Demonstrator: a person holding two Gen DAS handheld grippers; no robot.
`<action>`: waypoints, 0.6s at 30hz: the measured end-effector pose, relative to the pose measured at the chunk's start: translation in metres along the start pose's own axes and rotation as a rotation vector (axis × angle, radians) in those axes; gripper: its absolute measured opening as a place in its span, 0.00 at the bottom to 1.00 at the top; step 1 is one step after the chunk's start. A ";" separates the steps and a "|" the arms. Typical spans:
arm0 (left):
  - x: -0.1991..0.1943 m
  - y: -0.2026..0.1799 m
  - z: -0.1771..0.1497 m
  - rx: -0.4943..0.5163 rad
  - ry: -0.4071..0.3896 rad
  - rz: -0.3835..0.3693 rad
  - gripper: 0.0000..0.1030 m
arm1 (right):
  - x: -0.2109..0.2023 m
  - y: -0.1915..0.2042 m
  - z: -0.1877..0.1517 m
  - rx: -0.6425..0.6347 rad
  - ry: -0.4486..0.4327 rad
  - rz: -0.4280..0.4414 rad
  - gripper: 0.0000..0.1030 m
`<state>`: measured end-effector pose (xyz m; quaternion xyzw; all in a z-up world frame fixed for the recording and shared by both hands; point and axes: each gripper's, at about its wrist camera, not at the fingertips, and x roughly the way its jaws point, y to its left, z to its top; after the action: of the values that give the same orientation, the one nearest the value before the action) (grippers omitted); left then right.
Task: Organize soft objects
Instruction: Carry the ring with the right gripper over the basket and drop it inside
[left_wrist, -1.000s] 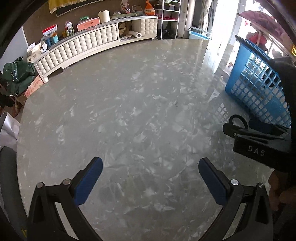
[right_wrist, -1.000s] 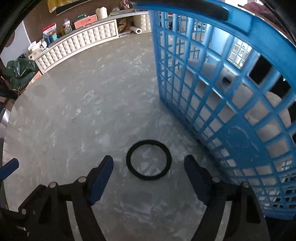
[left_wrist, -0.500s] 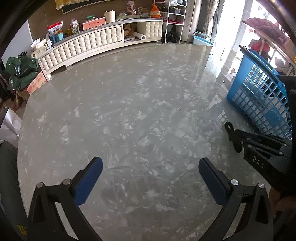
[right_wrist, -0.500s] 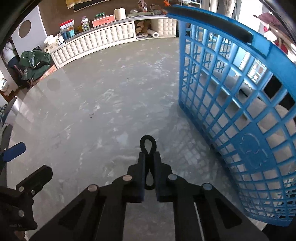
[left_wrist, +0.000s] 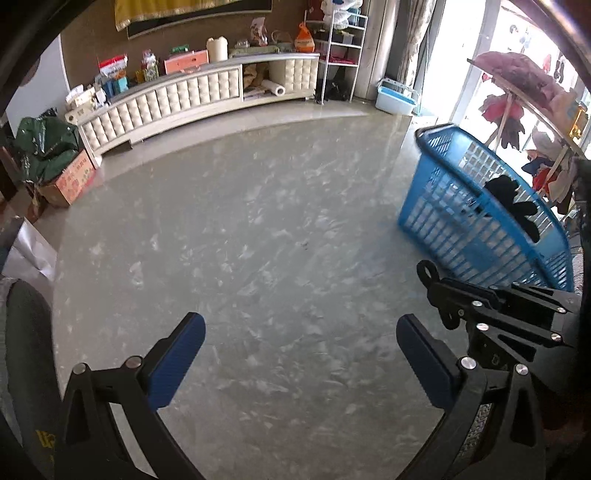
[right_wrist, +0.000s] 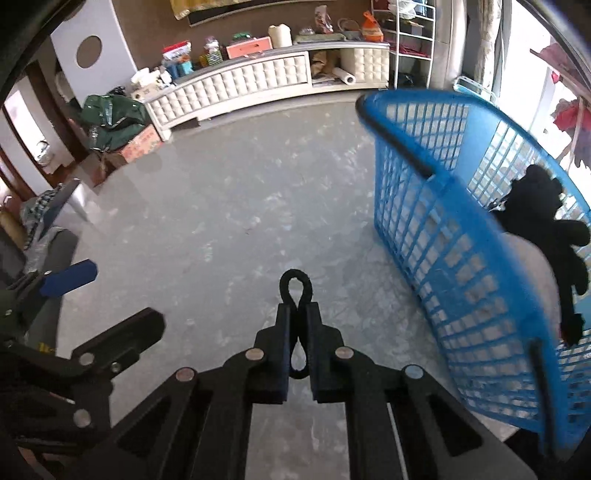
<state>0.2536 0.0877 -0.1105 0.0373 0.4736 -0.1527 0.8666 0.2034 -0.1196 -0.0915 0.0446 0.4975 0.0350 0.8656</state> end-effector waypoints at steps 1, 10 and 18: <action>-0.007 -0.004 0.001 0.002 -0.008 0.008 1.00 | -0.006 -0.001 0.000 -0.001 -0.005 0.005 0.07; -0.058 -0.044 0.008 0.027 -0.057 0.070 1.00 | -0.068 -0.025 0.003 -0.031 -0.087 0.089 0.07; -0.084 -0.088 0.019 0.042 -0.089 0.085 1.00 | -0.101 -0.053 0.003 -0.037 -0.155 0.107 0.07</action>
<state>0.2005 0.0194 -0.0229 0.0688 0.4292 -0.1271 0.8916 0.1564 -0.1829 -0.0093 0.0577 0.4253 0.0869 0.8990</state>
